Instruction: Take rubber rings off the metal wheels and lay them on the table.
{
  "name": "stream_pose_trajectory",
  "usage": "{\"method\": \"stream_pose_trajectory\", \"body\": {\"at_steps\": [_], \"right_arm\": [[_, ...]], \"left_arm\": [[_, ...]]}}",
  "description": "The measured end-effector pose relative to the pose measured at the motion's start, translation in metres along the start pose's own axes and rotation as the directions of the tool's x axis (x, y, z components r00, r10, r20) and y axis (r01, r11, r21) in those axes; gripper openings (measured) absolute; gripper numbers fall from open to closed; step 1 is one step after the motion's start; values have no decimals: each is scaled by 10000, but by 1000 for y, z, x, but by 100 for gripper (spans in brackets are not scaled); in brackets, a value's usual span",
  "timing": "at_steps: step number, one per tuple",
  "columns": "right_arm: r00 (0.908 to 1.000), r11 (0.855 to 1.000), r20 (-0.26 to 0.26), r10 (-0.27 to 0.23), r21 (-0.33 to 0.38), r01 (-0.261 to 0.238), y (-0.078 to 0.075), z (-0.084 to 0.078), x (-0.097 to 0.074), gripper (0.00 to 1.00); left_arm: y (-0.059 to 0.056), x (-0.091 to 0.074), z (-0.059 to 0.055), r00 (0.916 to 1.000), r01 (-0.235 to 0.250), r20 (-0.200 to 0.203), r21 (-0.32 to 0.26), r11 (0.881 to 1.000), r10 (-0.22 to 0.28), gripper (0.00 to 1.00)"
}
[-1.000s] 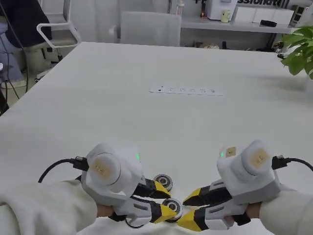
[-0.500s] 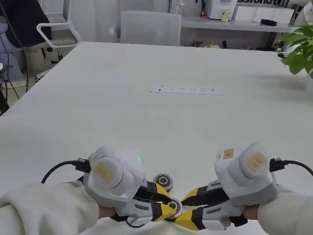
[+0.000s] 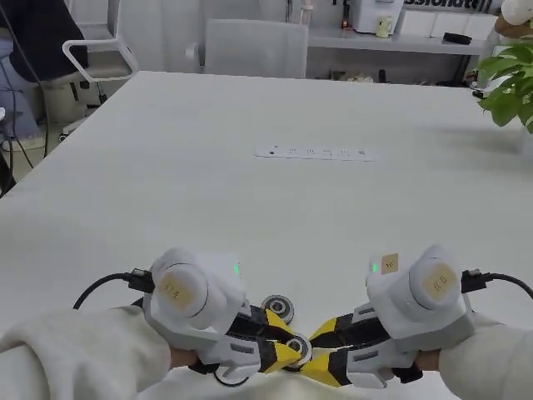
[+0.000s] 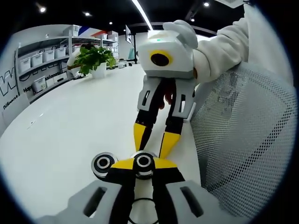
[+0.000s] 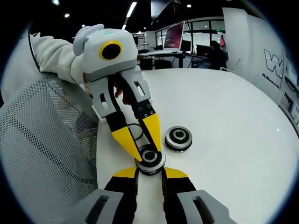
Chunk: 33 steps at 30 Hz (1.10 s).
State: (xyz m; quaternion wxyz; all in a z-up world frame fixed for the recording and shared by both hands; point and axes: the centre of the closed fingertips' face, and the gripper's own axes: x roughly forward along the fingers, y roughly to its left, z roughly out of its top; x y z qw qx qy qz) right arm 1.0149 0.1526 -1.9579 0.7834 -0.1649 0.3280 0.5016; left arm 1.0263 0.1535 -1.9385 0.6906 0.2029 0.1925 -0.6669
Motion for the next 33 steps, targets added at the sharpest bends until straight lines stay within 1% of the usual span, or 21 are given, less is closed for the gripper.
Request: {"method": "stream_pose_trajectory", "body": {"at_steps": [3,9,10,12,16,20,23,26,27,28,30,31,32,33], "right_arm": [[9999,9998,-114,-17,-222,14,0,-1,-1,15],[9998,9996,-184,-35,-293,30,-1,-2,-1,12],[9987,9990,-495,-86,-445,64,-2,-8,-2,8],[9994,9995,-298,-155,-282,147,-5,-6,-2,2],[9993,9994,-335,-167,-311,157,-3,-6,-3,2],[9993,9998,-327,-204,-94,201,-4,-6,-3,0],[9991,9992,-346,-263,275,273,-7,-7,-3,0],[9986,9955,-468,-246,898,287,-7,-7,-3,0],[9985,9891,-515,-199,1449,271,-7,-8,-3,0],[9985,9847,-512,-175,1724,261,-7,-8,-4,0],[9988,9821,-465,-170,1868,254,-9,-9,-4,0],[9986,9753,-507,-152,2194,260,-8,-9,-4,0],[9982,9588,-576,-143,2825,300,-8,-10,-5,0],[9982,9474,-584,-139,3184,318,-9,-10,-5,0]], "left_arm": [[-1,1,0,10000,-6,4,-11,10000,6,8],[-2,2,0,10000,-17,23,-35,10000,17,7],[-2,2,0,10000,-20,22,-35,10000,20,7],[-2,2,0,10000,-16,26,-38,10000,16,7],[-3,2,0,10000,-25,27,-35,10000,25,7],[-3,2,0,10000,-36,32,-74,10000,36,7],[-3,2,0,10000,-40,35,-79,10000,40,7],[-3,2,0,10000,-38,54,-85,10000,39,7],[-3,2,0,10000,-31,57,-82,10000,32,7],[-3,3,0,10000,-28,56,-76,10000,29,7],[-4,3,0,10000,-22,57,-74,10000,22,7],[-4,3,0,10000,-20,57,-74,10000,20,7],[-4,3,0,10000,-19,52,-65,10000,19,7],[-4,3,0,10000,-20,51,-66,10000,20,7]]}}
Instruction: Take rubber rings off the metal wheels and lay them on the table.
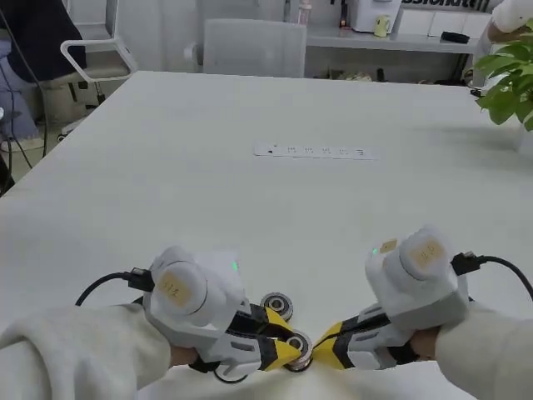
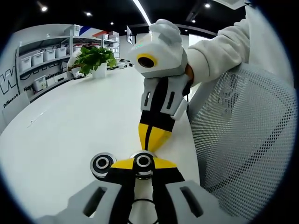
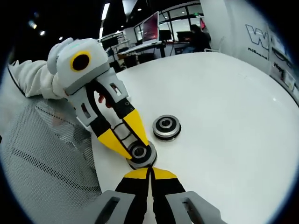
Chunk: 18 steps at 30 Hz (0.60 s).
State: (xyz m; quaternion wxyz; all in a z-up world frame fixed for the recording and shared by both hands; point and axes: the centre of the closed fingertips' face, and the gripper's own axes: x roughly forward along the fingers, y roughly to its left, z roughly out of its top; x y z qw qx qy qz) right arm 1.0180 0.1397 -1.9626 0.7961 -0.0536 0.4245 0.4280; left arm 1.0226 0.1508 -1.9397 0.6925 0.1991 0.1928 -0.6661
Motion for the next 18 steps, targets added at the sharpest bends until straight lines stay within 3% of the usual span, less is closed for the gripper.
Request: {"method": "stream_pose_trajectory", "body": {"at_steps": [4,10,13,18], "right_arm": [[9997,9908,237,109,1347,-140,-2,1,-2,0],[9981,9803,589,190,1953,-302,-5,6,-6,0],[9930,9457,1068,495,3148,-810,-1,13,-9,0],[9937,9441,981,551,3189,-838,1,13,-10,0]], "left_arm": [[0,0,0,10000,-12,-2,6,10000,12,7],[0,0,0,10000,-11,6,10,10000,11,7],[0,0,0,10000,-14,6,14,10000,14,7],[0,0,0,10000,-13,-26,141,9999,14,7]]}}
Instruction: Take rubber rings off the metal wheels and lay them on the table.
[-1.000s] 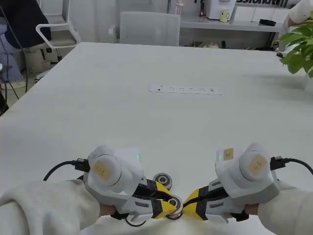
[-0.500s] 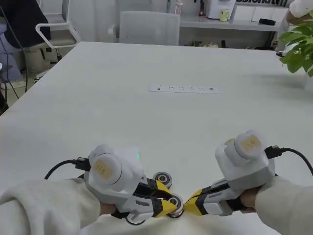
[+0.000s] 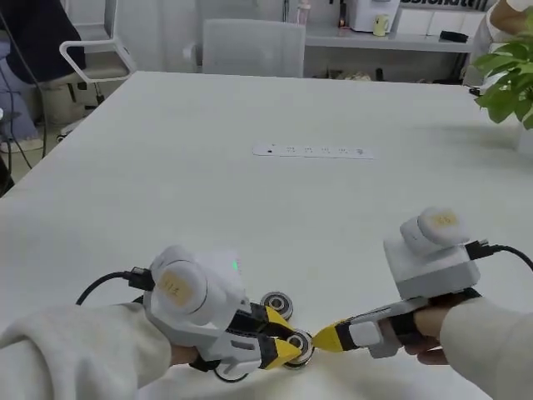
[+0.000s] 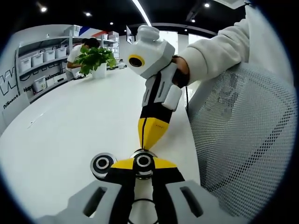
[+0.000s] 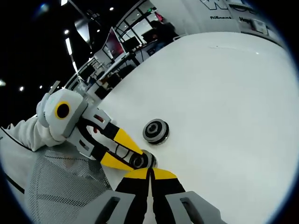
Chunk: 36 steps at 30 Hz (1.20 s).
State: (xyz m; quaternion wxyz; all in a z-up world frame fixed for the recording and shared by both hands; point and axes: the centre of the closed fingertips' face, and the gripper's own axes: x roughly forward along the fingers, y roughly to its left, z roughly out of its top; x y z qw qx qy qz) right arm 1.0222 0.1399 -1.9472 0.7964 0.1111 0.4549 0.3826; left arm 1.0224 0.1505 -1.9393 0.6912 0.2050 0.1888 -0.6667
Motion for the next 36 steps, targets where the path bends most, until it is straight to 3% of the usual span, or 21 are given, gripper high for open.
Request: {"method": "stream_pose_trajectory", "body": {"at_steps": [36], "right_arm": [[9996,9994,82,282,-223,-280,11,5,2,0]], "left_arm": [[1,0,0,10000,51,74,-84,10000,-50,8]]}}
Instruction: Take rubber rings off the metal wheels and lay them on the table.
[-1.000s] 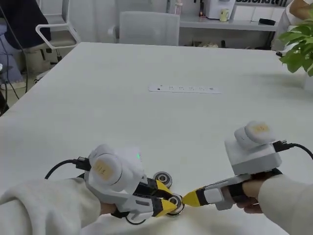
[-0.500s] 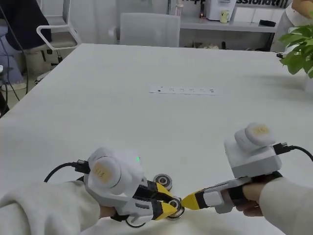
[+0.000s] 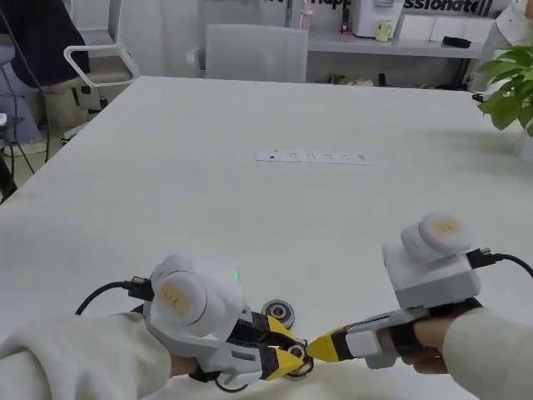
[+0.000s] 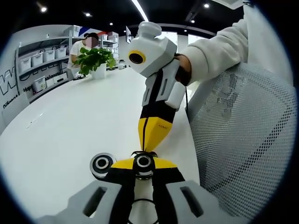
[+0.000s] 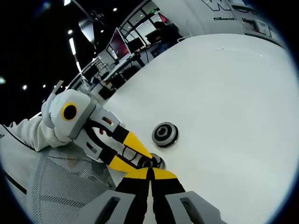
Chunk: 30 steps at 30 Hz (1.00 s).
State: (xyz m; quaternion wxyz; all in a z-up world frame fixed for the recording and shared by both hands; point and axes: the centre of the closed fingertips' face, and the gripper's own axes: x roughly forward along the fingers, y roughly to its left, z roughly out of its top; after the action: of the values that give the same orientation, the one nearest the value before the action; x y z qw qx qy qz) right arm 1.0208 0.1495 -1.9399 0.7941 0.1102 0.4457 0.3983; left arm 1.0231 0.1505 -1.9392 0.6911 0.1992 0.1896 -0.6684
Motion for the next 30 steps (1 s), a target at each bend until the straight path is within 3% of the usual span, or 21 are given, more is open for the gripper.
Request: {"method": "stream_pose_trajectory", "body": {"at_steps": [30], "right_arm": [[9998,9998,70,198,-22,-198,4,0,1,0]], "left_arm": [[-1,0,0,10000,-21,33,-99,9999,21,8]]}}
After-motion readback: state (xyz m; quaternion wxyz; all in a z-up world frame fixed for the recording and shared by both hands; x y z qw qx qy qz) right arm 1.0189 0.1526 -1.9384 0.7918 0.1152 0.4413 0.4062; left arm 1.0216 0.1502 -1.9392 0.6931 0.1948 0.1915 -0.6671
